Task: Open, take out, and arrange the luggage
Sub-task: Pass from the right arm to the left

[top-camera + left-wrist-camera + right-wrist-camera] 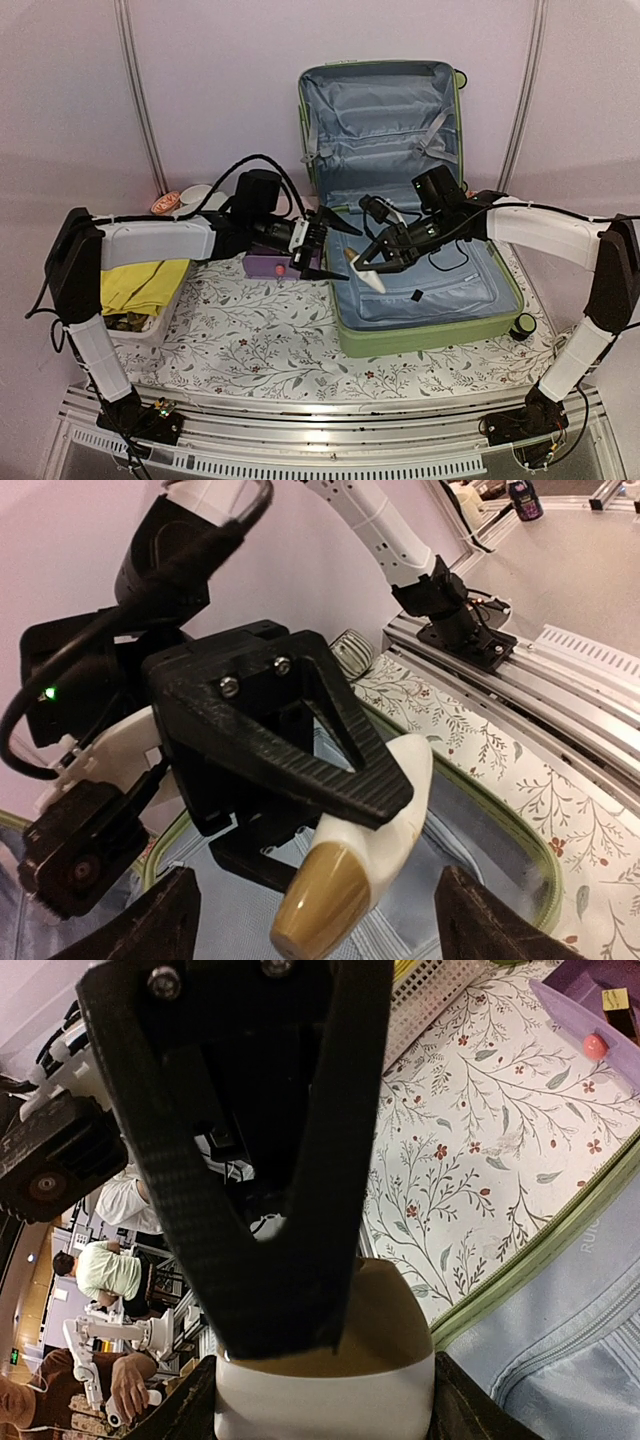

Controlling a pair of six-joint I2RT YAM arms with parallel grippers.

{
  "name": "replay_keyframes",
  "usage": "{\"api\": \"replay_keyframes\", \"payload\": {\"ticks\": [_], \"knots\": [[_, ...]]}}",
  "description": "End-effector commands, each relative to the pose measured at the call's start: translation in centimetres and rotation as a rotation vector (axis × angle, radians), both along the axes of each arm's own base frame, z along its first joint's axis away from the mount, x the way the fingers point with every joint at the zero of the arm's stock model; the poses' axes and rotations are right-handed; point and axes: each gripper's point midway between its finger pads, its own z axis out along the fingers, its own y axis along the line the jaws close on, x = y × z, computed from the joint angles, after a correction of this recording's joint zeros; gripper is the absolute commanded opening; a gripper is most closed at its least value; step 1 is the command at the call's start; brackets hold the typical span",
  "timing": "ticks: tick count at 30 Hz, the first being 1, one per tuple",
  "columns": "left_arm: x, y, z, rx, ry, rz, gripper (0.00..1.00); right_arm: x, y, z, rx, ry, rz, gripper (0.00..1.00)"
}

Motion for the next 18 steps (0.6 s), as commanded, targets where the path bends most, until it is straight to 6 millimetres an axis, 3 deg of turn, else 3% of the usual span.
{"api": "replay_keyframes", "payload": {"ticks": [1,4,13,18], "knots": [[-1.07,-0.83,-0.66,0.02,0.003,-0.057,0.82,-0.14,0.49,0.92,0.028,-0.027,0.032,0.47],[-1.39,-1.11,-0.84,0.03,0.0,-0.074,0.74,-0.14,0.5,0.82,0.027,-0.028,0.034,0.47],[-1.5,-1.57,-1.36,0.06,-0.008,-0.094,0.27,-0.38,0.44,0.63,0.032,-0.028,0.048,0.47],[-1.68,-1.73,-1.42,0.064,-0.004,-0.104,0.12,-0.25,0.39,0.39,0.02,-0.038,0.041,0.51]]}}
